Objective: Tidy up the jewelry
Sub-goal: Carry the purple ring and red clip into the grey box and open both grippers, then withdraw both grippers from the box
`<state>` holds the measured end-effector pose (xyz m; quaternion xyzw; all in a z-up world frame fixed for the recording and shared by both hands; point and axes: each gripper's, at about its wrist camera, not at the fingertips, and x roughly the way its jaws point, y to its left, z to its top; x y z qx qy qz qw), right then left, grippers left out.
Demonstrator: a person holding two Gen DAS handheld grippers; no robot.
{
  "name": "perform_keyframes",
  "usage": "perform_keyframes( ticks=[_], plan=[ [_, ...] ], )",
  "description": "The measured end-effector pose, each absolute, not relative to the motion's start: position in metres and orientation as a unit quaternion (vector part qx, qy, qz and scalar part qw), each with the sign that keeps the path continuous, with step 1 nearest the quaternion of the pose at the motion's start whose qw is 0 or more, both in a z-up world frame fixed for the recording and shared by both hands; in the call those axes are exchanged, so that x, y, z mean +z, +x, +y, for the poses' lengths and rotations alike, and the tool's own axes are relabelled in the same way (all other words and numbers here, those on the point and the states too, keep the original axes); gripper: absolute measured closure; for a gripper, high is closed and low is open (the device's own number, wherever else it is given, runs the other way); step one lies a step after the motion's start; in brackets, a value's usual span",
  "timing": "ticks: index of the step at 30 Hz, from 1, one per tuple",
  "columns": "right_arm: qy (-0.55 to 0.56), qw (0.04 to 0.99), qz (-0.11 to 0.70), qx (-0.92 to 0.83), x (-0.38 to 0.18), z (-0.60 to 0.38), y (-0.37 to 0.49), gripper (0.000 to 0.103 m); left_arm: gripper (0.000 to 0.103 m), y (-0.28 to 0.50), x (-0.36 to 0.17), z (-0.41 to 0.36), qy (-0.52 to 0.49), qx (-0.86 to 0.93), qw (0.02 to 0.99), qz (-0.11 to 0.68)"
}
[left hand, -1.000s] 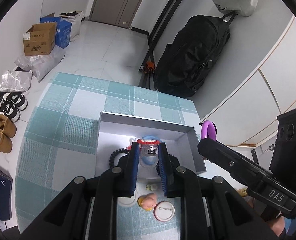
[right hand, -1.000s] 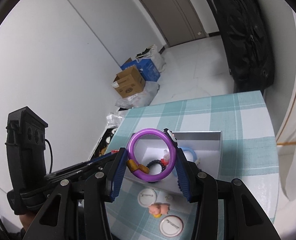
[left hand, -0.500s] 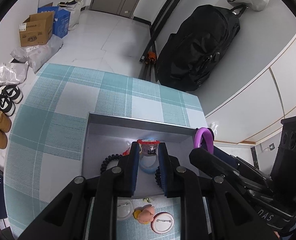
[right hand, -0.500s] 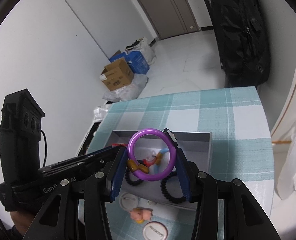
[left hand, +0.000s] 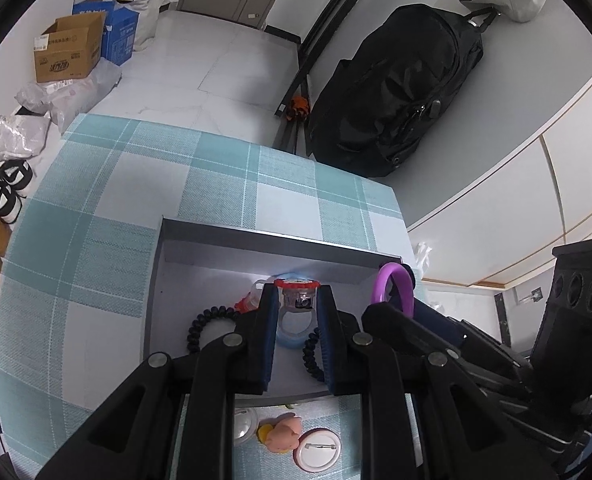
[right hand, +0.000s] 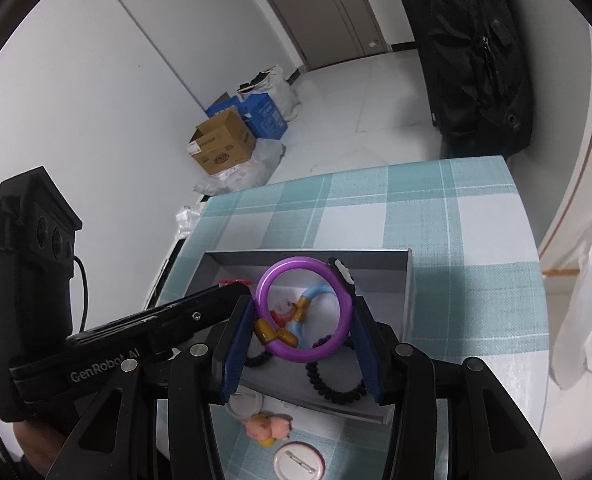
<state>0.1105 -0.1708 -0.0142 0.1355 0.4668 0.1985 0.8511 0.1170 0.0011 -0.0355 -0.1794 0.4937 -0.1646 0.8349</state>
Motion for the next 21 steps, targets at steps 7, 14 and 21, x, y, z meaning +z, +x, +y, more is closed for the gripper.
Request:
perform_keyframes(
  ticks=[7, 14, 21],
  plan=[
    [0.132, 0.856, 0.459, 0.198, -0.012, -0.168, 0.108, 0.051, 0.087, 0.121, -0.042, 0.012, -0.211, -0.156, 0.824, 0.502],
    [0.094, 0.873, 0.437, 0.196, -0.004, -0.163, 0.099, 0.041, 0.051, 0.115, -0.038, 0.013, -0.198, -0.152, 0.834, 0.492],
    [0.096, 0.887, 0.408, 0.191, 0.006, -0.171, 0.092, 0.036, 0.049, 0.106, -0.027, 0.025, -0.202, -0.146, 0.85, 0.464]
  ],
)
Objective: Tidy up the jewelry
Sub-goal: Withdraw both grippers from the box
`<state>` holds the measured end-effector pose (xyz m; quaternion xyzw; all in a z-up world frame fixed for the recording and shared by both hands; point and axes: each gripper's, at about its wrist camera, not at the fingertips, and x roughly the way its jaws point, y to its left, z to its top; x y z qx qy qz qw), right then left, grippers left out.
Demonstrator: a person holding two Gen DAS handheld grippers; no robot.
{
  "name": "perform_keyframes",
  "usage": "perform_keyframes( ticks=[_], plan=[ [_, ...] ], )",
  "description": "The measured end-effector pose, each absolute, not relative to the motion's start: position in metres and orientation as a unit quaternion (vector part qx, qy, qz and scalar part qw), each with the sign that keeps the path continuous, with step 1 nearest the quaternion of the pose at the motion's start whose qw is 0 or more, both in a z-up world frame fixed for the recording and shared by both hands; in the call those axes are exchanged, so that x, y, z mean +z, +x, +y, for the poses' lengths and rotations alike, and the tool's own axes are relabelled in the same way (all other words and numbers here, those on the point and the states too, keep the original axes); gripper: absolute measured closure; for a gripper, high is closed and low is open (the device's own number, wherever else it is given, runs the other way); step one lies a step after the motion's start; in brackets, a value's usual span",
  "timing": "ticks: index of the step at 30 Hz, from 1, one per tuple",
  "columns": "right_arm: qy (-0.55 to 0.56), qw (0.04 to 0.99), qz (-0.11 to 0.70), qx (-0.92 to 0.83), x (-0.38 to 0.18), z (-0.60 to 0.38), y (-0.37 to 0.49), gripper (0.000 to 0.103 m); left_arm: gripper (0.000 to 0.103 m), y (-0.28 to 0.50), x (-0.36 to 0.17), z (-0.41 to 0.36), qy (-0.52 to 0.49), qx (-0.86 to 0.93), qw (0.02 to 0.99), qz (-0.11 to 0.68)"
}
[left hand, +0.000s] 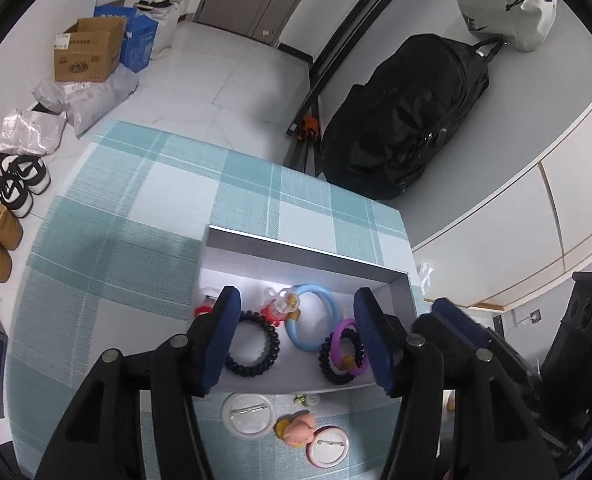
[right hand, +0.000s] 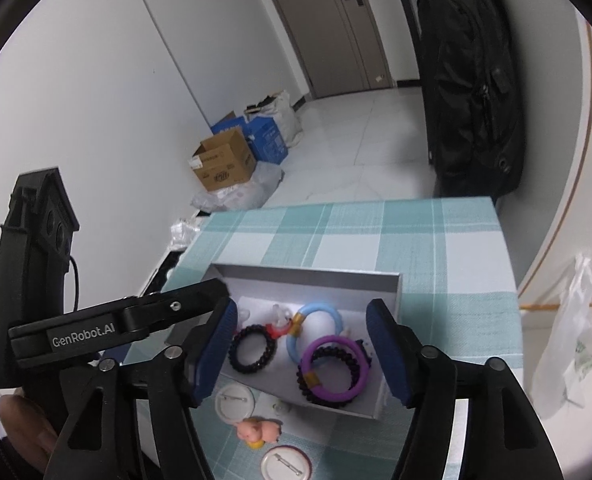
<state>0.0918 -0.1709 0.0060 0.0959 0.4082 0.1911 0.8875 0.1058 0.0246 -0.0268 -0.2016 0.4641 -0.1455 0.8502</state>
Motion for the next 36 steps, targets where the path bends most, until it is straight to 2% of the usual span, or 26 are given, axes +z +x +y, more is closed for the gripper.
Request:
perform_keyframes(
  ticks=[5, 10, 13, 17, 22, 26, 36],
  plan=[
    [0.11, 0.897, 0.382, 0.193, 0.015, -0.182, 0.082, 0.029, 0.049, 0.094, -0.02, 0.039, -0.205, -0.131, 0.866, 0.436],
    [0.104, 0.904, 0.368, 0.192, 0.019, -0.188, 0.075, 0.029, 0.048, 0.079, -0.008, 0.051, -0.204, -0.111, 0.884, 0.406],
    [0.101, 0.908, 0.357, 0.194, 0.022, -0.191, 0.069, 0.027, 0.038, 0.073, -0.01, 0.049, -0.191, -0.104, 0.887, 0.408],
    [0.099, 0.913, 0.344, 0.195, 0.026, -0.194, 0.06, 0.021, 0.038, 0.064, -0.014, 0.039, -0.158, -0.097, 0.892, 0.413],
    [0.09, 0.914, 0.344, 0.194, 0.027, -0.193, 0.051, 0.017, 0.038, 0.047, -0.012, 0.029, -0.113, -0.091, 0.9, 0.41],
    [0.083, 0.913, 0.349, 0.193, 0.025, -0.193, 0.042, 0.008, 0.037, 0.032, -0.008, 0.021, -0.089, -0.093, 0.907, 0.401],
    [0.058, 0.905, 0.37, 0.203, 0.022, -0.19, 0.021, 0.004, 0.033, 0.016, -0.012, 0.016, -0.065, -0.088, 0.907, 0.407]
  ],
)
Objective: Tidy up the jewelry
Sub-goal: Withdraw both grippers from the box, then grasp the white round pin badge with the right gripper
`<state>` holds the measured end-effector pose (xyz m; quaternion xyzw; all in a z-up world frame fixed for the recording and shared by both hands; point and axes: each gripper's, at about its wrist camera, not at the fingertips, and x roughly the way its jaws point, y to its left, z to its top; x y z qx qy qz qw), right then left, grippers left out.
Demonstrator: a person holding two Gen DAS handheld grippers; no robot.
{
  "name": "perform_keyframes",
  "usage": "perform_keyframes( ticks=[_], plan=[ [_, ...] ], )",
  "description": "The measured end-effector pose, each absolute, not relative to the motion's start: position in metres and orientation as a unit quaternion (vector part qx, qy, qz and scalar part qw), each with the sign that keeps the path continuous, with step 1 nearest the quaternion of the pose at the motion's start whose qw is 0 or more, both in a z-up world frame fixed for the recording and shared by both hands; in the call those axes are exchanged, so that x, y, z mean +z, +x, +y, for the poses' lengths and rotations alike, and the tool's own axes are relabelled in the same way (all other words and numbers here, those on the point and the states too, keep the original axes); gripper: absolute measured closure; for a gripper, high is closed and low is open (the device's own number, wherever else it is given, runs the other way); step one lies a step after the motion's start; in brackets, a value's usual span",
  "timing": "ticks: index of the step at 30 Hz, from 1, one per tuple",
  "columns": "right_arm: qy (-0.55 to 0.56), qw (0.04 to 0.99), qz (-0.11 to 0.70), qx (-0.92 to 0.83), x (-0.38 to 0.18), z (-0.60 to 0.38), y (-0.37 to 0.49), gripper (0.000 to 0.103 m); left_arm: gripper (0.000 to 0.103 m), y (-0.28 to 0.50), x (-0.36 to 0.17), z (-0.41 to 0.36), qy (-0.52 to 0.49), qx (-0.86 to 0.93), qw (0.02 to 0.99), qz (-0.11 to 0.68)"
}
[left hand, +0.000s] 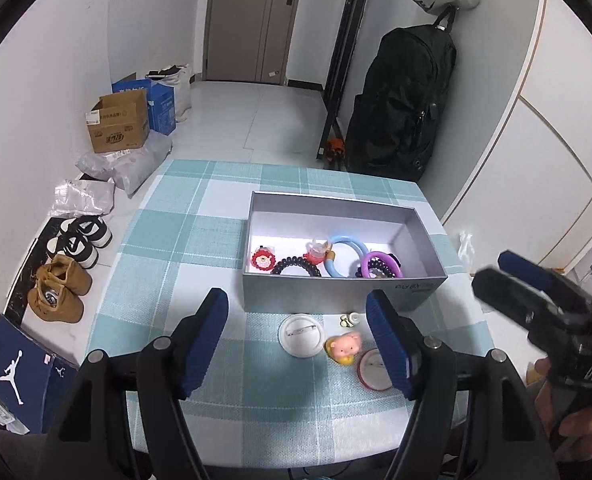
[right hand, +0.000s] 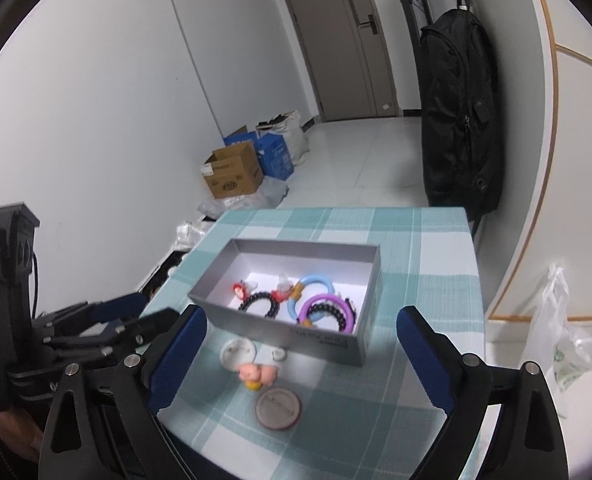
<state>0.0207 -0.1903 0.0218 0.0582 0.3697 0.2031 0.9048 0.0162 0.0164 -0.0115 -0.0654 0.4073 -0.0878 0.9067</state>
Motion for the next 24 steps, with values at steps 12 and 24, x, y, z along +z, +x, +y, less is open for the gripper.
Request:
perform_keyframes(
  ticks=[12, 24],
  plan=[
    [-0.002, 0.876, 0.425, 0.228, -0.009, -0.167, -0.003, 0.003, 0.028, 0.003, -0.026, 0.005, -0.033, -0.085, 0.898, 0.43],
    [-0.014, 0.853, 0.466, 0.236, -0.04, -0.156, -0.003, 0.01, 0.028, 0.006, -0.034, 0.032, -0.059, -0.062, 0.886, 0.455]
  ],
)
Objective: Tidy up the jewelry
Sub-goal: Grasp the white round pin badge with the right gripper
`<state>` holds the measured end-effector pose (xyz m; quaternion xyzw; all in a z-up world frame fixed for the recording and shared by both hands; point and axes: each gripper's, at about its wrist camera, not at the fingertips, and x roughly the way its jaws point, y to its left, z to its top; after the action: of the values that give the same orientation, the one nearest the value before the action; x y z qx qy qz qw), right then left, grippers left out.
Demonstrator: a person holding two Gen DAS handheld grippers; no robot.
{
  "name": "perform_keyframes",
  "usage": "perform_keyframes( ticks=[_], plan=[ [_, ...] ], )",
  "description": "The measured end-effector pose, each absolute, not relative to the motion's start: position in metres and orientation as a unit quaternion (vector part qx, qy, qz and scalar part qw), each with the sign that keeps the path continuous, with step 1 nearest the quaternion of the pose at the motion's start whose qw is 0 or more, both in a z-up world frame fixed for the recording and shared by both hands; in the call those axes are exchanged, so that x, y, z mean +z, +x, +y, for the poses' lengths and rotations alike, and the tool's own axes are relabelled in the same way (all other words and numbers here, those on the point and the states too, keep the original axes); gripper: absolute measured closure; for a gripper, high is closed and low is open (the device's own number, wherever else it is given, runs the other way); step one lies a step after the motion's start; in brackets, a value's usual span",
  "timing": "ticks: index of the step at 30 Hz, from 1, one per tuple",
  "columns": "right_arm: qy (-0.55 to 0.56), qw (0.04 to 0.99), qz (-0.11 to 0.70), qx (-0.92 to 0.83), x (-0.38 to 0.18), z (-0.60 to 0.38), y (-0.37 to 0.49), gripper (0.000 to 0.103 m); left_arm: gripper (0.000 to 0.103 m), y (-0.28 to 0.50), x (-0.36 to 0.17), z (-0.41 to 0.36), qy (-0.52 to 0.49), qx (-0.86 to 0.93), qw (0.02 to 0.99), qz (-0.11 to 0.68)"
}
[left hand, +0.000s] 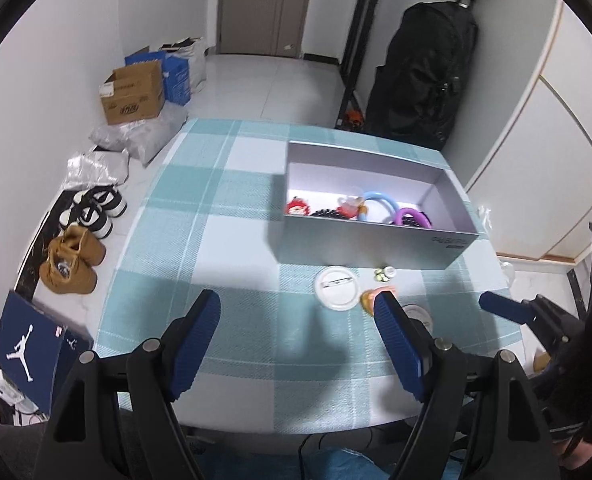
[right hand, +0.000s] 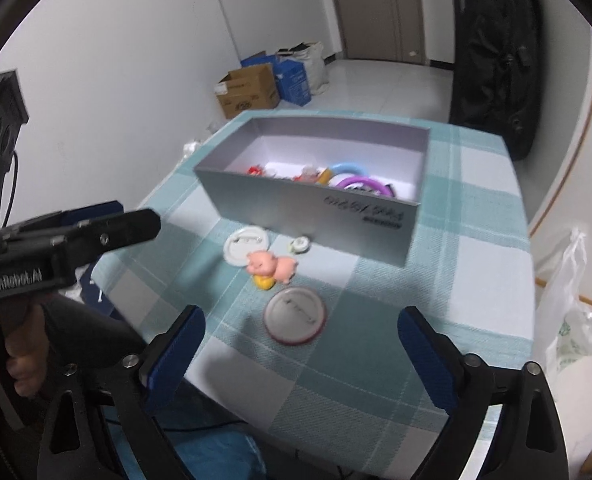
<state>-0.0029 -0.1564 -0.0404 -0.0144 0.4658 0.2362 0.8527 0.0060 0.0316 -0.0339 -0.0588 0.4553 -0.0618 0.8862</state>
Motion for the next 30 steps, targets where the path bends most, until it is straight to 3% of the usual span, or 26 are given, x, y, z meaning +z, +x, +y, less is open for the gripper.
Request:
perform_keyframes(
  ticks=[15, 20, 25, 30],
  plan=[
    [-0.071, 0.834, 0.491, 0.244, -0.062, -0.132, 0.003, 0.039, 0.028, 0.012, -0.037, 0.053, -0.096, -0.044, 0.875, 0.473],
    [-0.1, 0.831, 0.494, 0.235, -0.068, -0.123, 0.005, 0.054, 0.028, 0.014, -0.037, 0.056, -0.102, -0.042, 0.872, 0.477],
    [-0.141, 0.832, 0.484, 0.231, -0.069, -0.112, 0.0, 0.061, 0.028, 0.013, -0.034, 0.055, -0.096, -0.044, 0.874, 0.473],
    [-0.143, 0.829, 0.489, 0.231, -0.068, -0.11, 0.0, 0.062, 0.028, 0.015, -0.035, 0.056, -0.096, -0.044, 0.874, 0.475]
  ],
)
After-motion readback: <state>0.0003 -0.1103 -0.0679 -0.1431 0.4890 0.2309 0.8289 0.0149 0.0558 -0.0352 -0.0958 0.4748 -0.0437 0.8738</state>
